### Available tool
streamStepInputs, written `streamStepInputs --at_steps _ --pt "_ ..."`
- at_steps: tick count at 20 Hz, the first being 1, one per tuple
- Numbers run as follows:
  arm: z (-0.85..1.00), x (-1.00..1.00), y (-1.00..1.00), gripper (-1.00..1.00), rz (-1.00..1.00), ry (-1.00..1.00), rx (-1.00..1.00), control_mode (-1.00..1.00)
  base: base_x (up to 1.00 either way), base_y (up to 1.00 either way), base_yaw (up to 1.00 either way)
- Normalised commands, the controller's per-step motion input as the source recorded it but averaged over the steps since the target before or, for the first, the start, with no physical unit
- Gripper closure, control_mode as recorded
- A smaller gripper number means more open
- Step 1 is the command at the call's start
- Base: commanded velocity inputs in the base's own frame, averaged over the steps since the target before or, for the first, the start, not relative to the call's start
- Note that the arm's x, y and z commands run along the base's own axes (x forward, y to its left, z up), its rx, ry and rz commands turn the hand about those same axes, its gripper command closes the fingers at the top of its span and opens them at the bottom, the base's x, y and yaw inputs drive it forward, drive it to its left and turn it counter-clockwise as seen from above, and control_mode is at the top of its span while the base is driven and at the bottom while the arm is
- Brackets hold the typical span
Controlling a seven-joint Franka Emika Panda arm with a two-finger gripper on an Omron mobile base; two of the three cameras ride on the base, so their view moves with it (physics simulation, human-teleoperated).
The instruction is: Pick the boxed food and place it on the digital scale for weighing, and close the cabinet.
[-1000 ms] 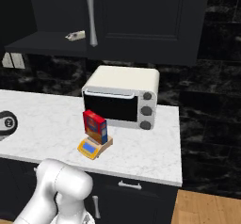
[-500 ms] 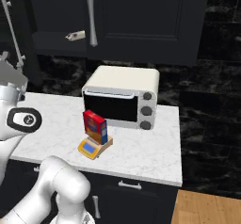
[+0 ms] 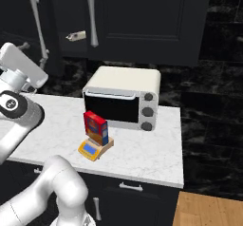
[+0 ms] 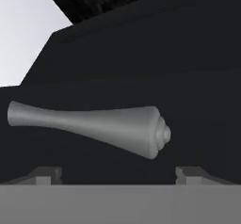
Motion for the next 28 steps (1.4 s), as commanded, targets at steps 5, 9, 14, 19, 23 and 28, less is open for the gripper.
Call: streamStepInputs --at_steps 5,9,14,19,23,28 --pt "0.40 0.74 -0.05 -1.00 -0.30 0.16 0.06 -1.00 0.00 0.00 0.00" --pt "0.38 0.75 -0.19 -1.00 -0.09 0.10 0.06 -1.00 0.00 0.00 0.00" --pt "0.10 0.74 -0.22 -1.00 0.00 0.11 0.10 -1.00 0.00 0.00 0.00" --pt "0.00 0.88 -0.09 -1.00 0.00 0.04 0.06 -1.00 0.00 0.00 0.00" --pt "0.03 0.76 0.00 -1.00 0.00 0.03 0.00 -1.00 0.00 0.00 0.00" --pt "0.07 0.35 0.00 -1.00 0.00 0.02 0.00 -1.00 0.00 0.00 0.00"
